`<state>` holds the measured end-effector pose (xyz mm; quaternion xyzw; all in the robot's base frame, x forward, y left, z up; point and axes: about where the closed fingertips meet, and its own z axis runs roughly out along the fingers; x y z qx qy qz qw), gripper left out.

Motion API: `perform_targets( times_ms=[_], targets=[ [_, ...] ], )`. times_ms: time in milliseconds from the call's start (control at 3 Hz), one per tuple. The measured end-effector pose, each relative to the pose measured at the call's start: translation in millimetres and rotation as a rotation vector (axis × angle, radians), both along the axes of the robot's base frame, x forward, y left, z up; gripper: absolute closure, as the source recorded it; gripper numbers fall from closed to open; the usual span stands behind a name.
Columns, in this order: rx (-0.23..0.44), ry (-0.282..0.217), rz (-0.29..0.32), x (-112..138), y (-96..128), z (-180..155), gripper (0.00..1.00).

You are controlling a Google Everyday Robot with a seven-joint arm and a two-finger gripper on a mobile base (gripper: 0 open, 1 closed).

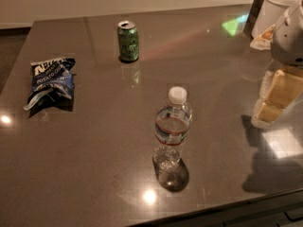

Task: Knock water bottle over

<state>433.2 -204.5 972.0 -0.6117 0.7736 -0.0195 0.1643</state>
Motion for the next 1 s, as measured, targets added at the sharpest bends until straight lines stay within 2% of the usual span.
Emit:
perform_targets(
  times_ms=[333,667,1000],
  targets=[
    [0.065,-0.003,0.058,-13,25,-10,0.00],
    [0.173,0.004,0.103,-26,56,-21,0.00],
    [0.284,0.022,0.117,-31,84,-30,0.00]
  ],
)
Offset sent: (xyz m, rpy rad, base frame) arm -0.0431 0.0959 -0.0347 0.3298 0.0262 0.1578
